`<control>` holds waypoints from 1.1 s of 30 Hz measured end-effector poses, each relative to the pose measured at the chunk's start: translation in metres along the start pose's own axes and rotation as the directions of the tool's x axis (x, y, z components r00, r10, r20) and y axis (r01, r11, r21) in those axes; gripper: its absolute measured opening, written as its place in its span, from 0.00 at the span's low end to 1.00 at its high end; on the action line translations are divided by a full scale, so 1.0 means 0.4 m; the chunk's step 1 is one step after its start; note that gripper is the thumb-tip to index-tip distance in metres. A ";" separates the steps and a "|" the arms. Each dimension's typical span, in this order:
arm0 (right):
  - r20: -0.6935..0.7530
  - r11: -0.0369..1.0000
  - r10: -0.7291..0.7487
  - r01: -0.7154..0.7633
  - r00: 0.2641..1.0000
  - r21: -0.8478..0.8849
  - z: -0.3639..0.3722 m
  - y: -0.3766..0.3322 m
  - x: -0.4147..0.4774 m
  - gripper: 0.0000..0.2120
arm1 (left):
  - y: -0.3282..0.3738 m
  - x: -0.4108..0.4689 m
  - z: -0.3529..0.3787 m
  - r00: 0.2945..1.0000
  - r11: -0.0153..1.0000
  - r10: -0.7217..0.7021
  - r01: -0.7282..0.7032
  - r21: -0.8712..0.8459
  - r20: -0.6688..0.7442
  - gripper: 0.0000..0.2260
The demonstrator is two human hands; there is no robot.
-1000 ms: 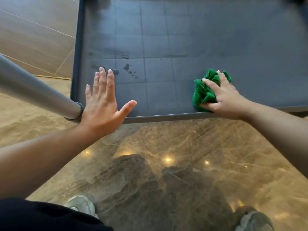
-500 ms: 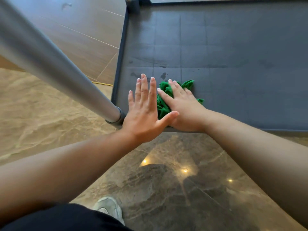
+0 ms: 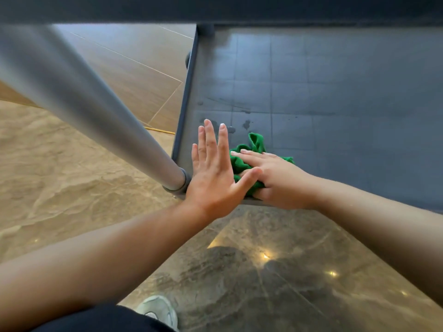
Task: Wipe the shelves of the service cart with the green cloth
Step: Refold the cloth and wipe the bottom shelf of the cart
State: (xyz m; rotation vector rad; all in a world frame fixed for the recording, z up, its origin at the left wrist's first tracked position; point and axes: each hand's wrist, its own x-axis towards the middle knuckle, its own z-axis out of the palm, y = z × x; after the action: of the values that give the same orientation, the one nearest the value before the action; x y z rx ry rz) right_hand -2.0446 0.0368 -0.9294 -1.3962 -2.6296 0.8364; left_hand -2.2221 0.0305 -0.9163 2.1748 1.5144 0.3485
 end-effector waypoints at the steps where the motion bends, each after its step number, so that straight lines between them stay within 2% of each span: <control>1: 0.001 0.999 -0.042 0.042 0.999 -0.007 0.000 0.004 -0.005 0.23 | 0.007 -0.004 0.003 1.000 0.999 0.018 -0.019 0.029 0.012 0.49; 2: -0.005 0.996 -0.086 0.086 0.996 -0.025 0.000 0.003 -0.004 0.22 | 0.014 -0.008 0.005 0.999 0.997 0.036 -0.038 0.060 0.029 0.49; 5: -0.043 0.984 -0.164 0.160 0.986 -0.084 -0.006 -0.004 0.028 0.27 | 0.025 -0.012 0.010 0.998 0.994 0.027 -0.032 0.108 0.051 0.49; 10: -0.023 0.966 -0.207 0.200 0.978 -0.163 -0.043 -0.004 0.139 0.31 | 0.017 0.005 0.002 0.997 0.996 -0.076 0.076 0.043 -0.004 0.48; 13: 0.031 0.969 -0.121 0.125 0.992 -0.211 -0.075 -0.015 0.208 0.33 | 0.009 0.004 -0.002 0.999 0.999 -0.054 0.054 0.000 -0.003 0.49; 20: 0.030 0.976 0.056 -0.048 0.998 -0.210 -0.129 -0.016 0.387 0.27 | 0.006 -0.016 0.000 0.996 0.995 0.081 -0.084 -0.060 -0.042 0.46; 23: -0.042 0.977 0.183 -0.187 0.982 -0.106 -0.156 -0.014 0.421 0.27 | 0.002 -0.013 0.004 0.997 0.993 0.072 -0.074 -0.088 -0.032 0.41; 26: -0.135 0.956 0.279 -0.288 0.951 -0.052 -0.168 0.000 0.426 0.21 | -0.007 -0.013 0.018 0.991 0.992 0.119 -0.122 -0.039 -0.060 0.39; 30: -0.137 0.956 0.238 -0.257 0.961 -0.143 -0.146 -0.005 0.434 0.28 | -0.020 -0.007 0.024 0.966 0.979 0.202 -0.205 -0.002 -0.161 0.37; 33: -0.123 0.979 0.103 -0.122 0.987 -0.162 -0.105 0.000 0.373 0.28 | -0.024 -0.008 0.025 0.960 0.977 0.209 -0.215 -0.010 -0.187 0.38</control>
State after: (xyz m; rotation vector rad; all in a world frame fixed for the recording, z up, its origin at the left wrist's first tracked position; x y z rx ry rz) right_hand -2.1207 0.1717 -0.9237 -1.5949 -2.6082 0.5342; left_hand -2.2265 0.0280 -0.9294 2.3407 1.3597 0.6569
